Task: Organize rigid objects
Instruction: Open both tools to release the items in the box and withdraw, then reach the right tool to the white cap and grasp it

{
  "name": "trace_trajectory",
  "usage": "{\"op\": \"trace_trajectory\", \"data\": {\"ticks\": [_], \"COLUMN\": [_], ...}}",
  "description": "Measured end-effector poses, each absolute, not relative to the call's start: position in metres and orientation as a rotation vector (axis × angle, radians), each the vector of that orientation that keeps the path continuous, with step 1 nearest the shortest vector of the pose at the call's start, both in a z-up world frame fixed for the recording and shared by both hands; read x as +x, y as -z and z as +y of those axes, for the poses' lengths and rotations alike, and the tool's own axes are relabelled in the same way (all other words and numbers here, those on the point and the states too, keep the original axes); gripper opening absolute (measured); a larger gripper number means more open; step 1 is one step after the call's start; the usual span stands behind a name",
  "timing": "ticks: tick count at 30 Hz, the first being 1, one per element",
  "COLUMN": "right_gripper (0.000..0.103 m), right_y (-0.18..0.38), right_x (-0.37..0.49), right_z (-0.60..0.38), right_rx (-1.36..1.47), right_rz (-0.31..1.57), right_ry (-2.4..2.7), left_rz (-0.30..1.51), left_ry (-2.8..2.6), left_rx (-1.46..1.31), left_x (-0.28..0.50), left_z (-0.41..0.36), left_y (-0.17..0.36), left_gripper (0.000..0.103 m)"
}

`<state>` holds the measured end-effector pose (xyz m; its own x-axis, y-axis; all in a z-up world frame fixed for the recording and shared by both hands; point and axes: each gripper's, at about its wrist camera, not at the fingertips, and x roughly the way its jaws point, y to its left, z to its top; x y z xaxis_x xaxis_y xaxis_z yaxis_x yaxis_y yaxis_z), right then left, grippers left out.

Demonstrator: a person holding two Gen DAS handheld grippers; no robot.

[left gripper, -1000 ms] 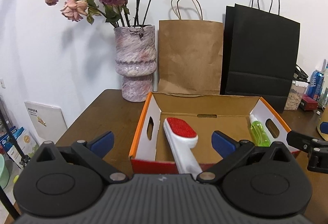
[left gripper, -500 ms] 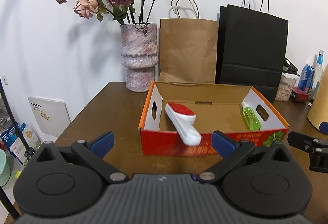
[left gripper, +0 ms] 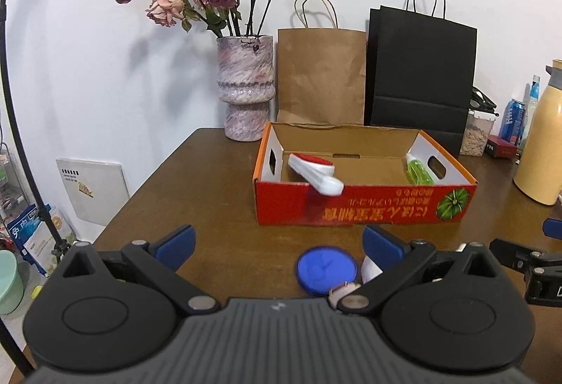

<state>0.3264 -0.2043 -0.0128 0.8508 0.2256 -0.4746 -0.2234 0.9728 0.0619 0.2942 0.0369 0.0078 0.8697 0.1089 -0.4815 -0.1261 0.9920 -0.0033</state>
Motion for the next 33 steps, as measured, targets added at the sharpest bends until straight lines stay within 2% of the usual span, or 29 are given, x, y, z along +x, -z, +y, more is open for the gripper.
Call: {"op": "trace_trajectory", "data": {"ticks": [33], "right_gripper": [0.103], "right_y": [0.054], "right_x": [0.199], "right_z": [-0.179], "right_rx": [-0.036], "right_rz": [0.606], "right_ry": [-0.31], "left_rz": [0.552], "left_ry": [-0.157], "left_rx": [-0.027], "left_x": [0.159], "left_z": [0.053], "left_y": [0.031], "left_gripper": [0.103]}}
